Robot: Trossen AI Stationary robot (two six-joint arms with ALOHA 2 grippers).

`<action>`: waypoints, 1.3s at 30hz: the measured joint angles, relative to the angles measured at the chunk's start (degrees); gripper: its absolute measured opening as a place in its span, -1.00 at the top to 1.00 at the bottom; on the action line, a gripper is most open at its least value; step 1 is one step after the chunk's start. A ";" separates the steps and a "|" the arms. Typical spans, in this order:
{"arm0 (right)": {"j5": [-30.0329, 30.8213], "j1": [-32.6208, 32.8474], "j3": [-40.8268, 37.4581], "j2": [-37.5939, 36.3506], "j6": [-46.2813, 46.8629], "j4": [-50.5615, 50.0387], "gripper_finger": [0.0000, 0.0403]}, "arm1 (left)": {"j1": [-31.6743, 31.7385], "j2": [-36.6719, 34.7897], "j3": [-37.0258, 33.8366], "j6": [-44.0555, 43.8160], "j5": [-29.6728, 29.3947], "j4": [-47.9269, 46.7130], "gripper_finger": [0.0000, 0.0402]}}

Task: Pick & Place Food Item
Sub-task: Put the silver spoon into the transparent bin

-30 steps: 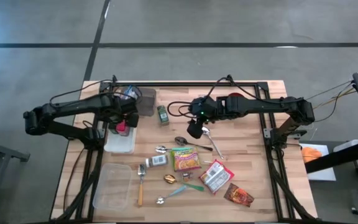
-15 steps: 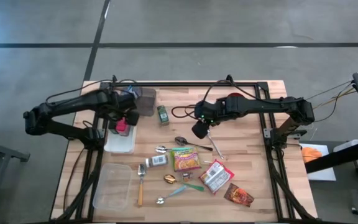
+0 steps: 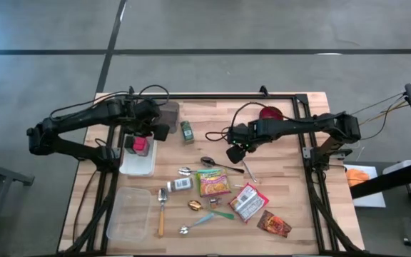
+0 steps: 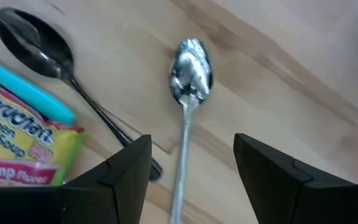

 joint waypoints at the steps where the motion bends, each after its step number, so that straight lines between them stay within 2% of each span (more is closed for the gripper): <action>1: -0.03 0.00 -1.05 0.00 0.41 1.40 -0.11 | 0.02 0.00 0.00 0.00 0.32 0.31 -0.35; 7: -0.03 0.02 -6.80 0.00 4.40 7.87 -0.11 | 0.02 0.00 0.00 2.23 0.83 1.66 -0.35; 14: 1.05 0.27 -10.36 0.00 2.69 14.01 -0.11 | 0.02 0.00 0.00 4.71 0.83 1.71 -0.35; 20: 3.16 0.69 -10.91 0.01 0.23 14.26 -0.11 | 0.02 0.00 0.00 10.49 2.51 1.95 -0.35; 32: 3.03 2.33 -11.84 0.04 3.20 13.93 -0.11 | 0.02 0.00 -0.41 10.58 4.55 2.84 -0.35; 39: 3.42 2.69 -12.31 0.04 3.79 14.15 -0.11 | 0.00 0.04 -0.90 12.57 9.64 10.63 -0.35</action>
